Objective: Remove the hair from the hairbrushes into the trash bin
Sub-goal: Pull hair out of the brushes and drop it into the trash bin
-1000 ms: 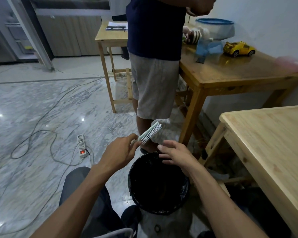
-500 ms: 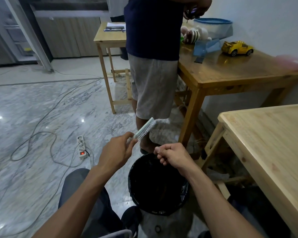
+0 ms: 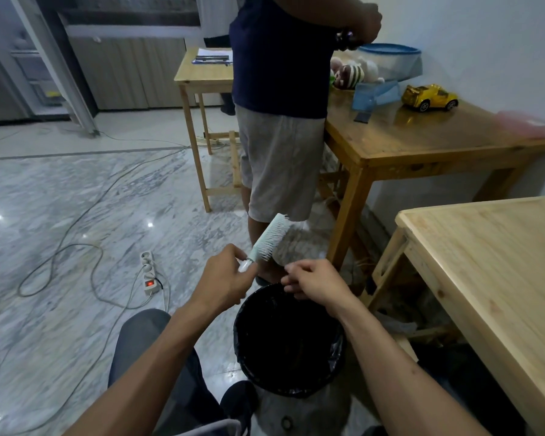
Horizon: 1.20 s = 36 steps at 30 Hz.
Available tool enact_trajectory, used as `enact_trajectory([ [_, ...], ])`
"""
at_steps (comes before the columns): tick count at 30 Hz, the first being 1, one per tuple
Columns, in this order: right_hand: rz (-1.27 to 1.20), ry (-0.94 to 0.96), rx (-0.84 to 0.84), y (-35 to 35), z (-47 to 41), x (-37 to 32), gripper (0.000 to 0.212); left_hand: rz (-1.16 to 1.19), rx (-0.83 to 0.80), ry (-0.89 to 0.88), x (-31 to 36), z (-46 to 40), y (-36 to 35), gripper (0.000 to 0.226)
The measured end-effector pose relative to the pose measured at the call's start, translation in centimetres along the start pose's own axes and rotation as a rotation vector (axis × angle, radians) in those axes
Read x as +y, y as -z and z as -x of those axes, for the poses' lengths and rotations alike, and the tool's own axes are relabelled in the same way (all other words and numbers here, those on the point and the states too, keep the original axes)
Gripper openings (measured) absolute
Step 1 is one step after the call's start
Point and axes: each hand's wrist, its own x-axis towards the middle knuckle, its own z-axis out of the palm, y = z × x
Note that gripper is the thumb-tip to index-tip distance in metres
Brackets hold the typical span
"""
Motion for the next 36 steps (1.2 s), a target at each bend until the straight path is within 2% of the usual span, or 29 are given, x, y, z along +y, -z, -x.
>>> enact_trajectory([
  [2, -0.064, 0.015, 0.007, 0.3, 0.0, -1.2, 0.017, 0.206, -0.114, 0.073, 0.7, 0.4, -0.2, 0.022],
  [6, -0.372, 0.015, -0.038, 1.4, 0.8, -3.8, 0.02, 0.548, -0.305, 0.151, 1.8, 0.9, -0.7, 0.035],
  [9, -0.432, 0.023, 0.02, 2.4, 1.8, -5.2, 0.016, 0.533, -0.307, 0.116, 2.7, 1.2, -1.1, 0.029],
  [12, -0.421, 0.015, 0.09, 3.0, 2.4, -6.3, 0.022, 0.459, -0.27, 0.042, 3.7, 1.4, -1.3, 0.026],
  [16, -0.424, 0.06, 0.105, 3.8, 3.5, -7.7, 0.021, 0.329, -0.196, -0.103, 4.9, 1.7, -1.4, 0.017],
  [19, -0.489, 0.11, 0.166, 4.6, 4.5, -8.6, 0.023, 0.373, -0.191, -0.145, 6.1, 2.0, -0.8, 0.02],
  [22, -0.526, 0.065, 0.204, 4.8, 4.8, -8.7, 0.039, 0.426, -0.259, -0.142, 7.0, 2.5, -0.1, 0.02],
  [25, -0.532, 0.0, 0.123, 4.3, 4.7, -8.3, 0.065, 0.403, -0.376, -0.16, 6.9, 2.7, 0.9, 0.023],
  [28, -0.609, -0.008, 0.114, 3.8, 4.7, -7.8, 0.061, 0.483, -0.497, -0.116, 5.8, 2.3, 2.5, 0.024],
  [30, -0.647, -0.047, 0.111, 3.8, 4.6, -7.3, 0.045, 0.42, -0.546, -0.161, 4.9, 2.0, 3.5, 0.024],
  [32, -0.626, -0.095, 0.107, 4.2, 4.6, -6.8, 0.033, 0.218, -0.526, -0.262, 4.1, 1.6, 4.3, 0.023],
  [36, -0.453, -0.021, 0.141, 4.8, 4.2, -6.0, 0.015, -0.258, -0.328, -0.603, 3.0, 0.6, 4.5, 0.025],
])
